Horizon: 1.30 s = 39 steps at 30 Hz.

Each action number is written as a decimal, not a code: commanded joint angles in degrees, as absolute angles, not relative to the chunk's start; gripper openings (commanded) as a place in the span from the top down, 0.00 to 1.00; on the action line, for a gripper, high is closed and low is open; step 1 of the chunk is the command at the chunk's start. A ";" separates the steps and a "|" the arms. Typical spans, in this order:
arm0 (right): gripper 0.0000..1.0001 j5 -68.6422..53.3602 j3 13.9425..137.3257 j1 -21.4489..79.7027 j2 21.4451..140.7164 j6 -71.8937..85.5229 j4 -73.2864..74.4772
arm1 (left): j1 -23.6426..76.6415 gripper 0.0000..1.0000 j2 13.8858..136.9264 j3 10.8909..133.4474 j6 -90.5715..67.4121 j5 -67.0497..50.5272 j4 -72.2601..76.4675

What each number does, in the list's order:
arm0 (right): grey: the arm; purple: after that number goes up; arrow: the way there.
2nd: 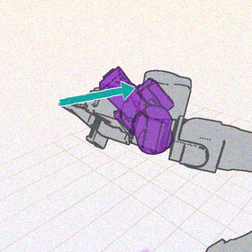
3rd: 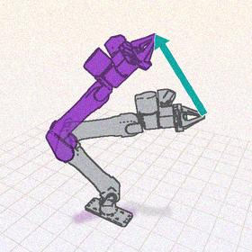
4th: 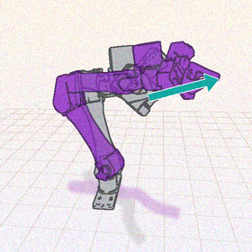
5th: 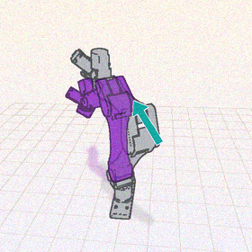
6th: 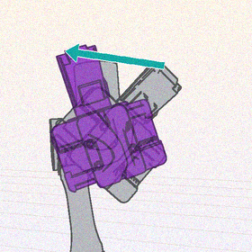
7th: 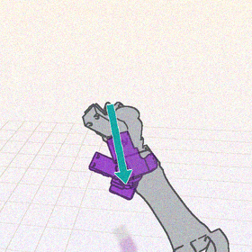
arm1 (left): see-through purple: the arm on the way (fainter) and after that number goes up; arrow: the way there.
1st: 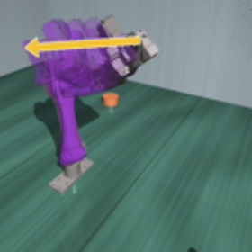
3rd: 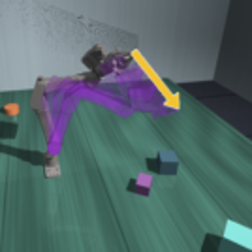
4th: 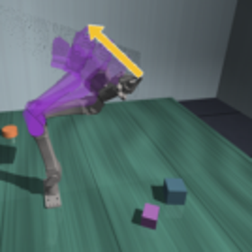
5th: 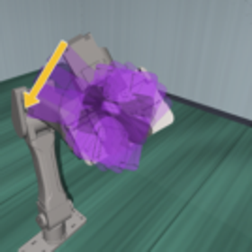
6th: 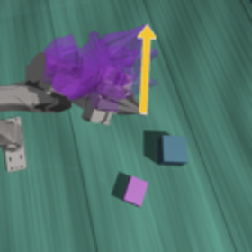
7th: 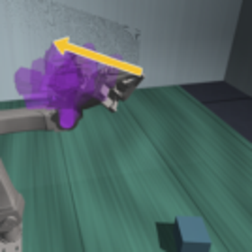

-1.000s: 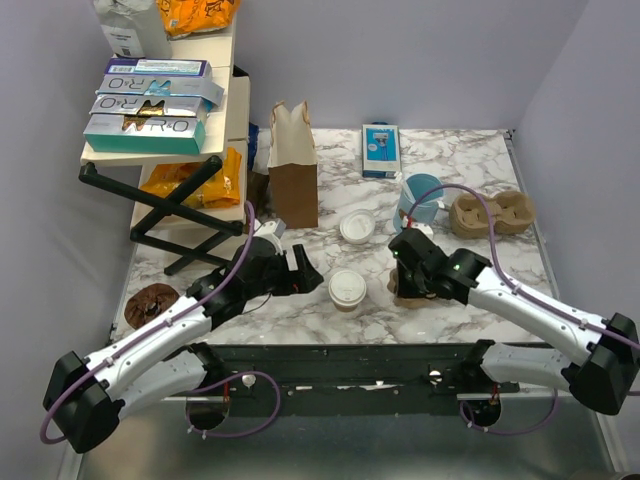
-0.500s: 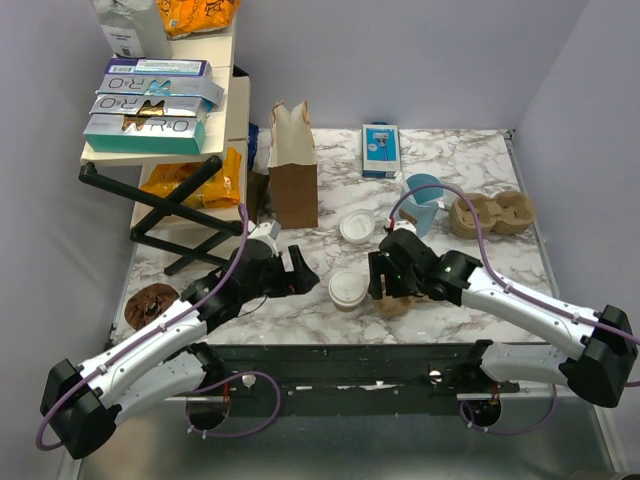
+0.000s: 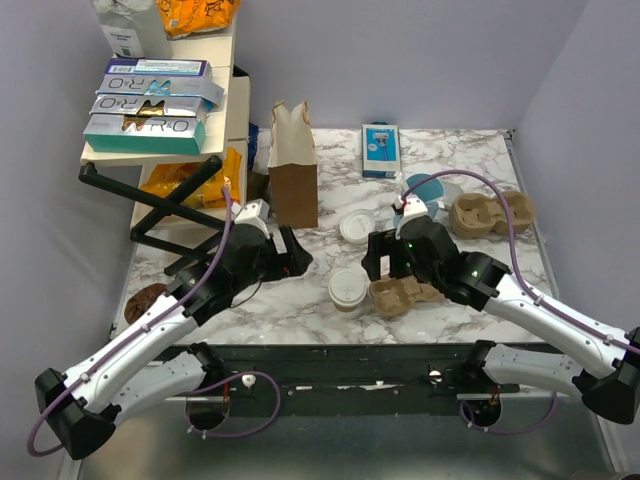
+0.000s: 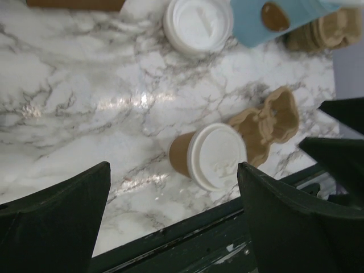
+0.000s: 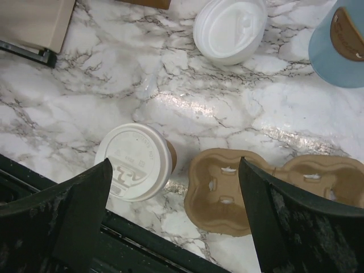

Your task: Pack the takeout coffee

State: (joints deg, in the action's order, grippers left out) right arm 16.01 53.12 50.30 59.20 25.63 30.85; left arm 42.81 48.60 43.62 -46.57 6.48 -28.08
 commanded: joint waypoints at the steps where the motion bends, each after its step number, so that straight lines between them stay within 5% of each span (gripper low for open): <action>1: 0.00 18.28 53.44 50.71 57.83 23.73 27.60 | 42.45 0.01 50.96 56.14 -43.34 16.78 -30.85; 9: 0.00 21.01 49.67 50.71 53.18 24.69 27.60 | 40.27 0.01 69.92 79.93 -29.01 14.77 -25.30; 16: 0.00 3.00 48.51 50.63 53.96 23.03 26.72 | 33.23 0.01 87.26 97.09 -27.60 9.58 -32.07; 25: 0.00 3.16 45.97 50.71 54.67 26.01 27.86 | 32.26 0.08 103.08 112.21 -24.52 11.59 -39.19; 29: 0.00 3.51 45.00 50.71 54.23 26.81 28.39 | 32.26 0.29 107.92 116.45 -24.08 13.44 -42.10; 36: 0.00 3.88 44.38 50.71 53.00 25.85 28.92 | 32.34 0.86 107.94 114.97 -26.18 18.19 -45.78; 39: 0.00 0.44 45.35 50.71 54.14 22.95 28.83 | 32.34 1.00 105.05 111.37 -27.24 18.11 -45.62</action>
State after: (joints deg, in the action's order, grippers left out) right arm 3.90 45.04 50.30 53.60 25.93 28.38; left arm 32.25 109.12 114.83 -25.80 15.05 -42.92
